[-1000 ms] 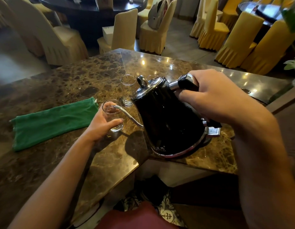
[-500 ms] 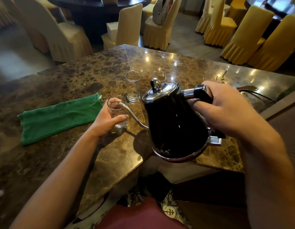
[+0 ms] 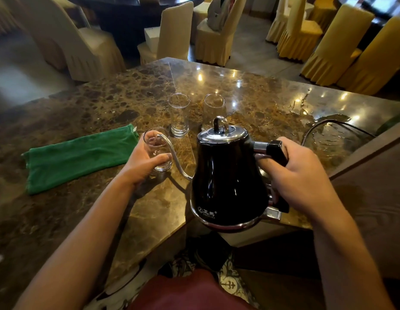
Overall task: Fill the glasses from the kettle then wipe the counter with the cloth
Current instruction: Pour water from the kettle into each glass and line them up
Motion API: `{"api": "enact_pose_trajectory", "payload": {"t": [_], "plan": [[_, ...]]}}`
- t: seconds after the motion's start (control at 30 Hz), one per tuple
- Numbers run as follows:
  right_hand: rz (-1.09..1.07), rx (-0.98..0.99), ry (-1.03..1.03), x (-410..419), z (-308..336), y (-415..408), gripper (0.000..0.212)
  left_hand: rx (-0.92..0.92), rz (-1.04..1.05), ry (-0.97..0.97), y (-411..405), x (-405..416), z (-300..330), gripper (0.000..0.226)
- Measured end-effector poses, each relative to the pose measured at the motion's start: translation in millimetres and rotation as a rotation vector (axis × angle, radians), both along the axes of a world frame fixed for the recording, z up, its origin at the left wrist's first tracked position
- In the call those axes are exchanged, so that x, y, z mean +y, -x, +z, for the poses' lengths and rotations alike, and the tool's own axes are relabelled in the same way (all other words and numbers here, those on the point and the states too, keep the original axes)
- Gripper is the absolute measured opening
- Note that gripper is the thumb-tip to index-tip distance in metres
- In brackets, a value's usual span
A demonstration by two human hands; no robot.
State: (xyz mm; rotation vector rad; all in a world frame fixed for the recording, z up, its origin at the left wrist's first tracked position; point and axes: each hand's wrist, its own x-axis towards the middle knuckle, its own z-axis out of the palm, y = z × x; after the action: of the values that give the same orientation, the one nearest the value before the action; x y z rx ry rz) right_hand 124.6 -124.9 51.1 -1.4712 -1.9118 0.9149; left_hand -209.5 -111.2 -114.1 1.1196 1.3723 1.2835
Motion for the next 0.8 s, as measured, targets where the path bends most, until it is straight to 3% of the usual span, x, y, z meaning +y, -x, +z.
{"api": "enact_pose_trajectory", "payload": {"t": [0.2, 0.27, 0.47, 0.57, 0.73, 0.8], "plan": [[-0.019, 0.141, 0.039, -5.4, -21.6, -6.0, 0.029, 0.010, 0.003, 0.000, 0.9, 0.2, -1.1, 0.064], [-0.008, 0.192, 0.046, -8.0, -27.3, -7.2, 0.017, 0.021, 0.009, 0.003, 0.2, 0.0, -0.4, 0.067], [0.027, 0.502, 0.093, -17.4, -43.3, -3.2, 0.011, 0.042, 0.039, -0.005, -1.2, -0.2, -0.9, 0.071], [-0.008, 0.625, 0.135, -19.8, -47.2, -3.2, 0.017, 0.023, 0.070, -0.021, -2.6, -1.7, -4.0, 0.068], [-0.109, 0.758, 0.228, -20.7, -54.1, -6.8, 0.059, 0.015, 0.180, -0.060, -12.8, -0.4, 3.1, 0.057], [-0.147, 0.838, 0.304, -19.4, -53.9, -9.3, 0.062, -0.031, 0.251, -0.074, -14.4, 2.9, 12.3, 0.054]]}}
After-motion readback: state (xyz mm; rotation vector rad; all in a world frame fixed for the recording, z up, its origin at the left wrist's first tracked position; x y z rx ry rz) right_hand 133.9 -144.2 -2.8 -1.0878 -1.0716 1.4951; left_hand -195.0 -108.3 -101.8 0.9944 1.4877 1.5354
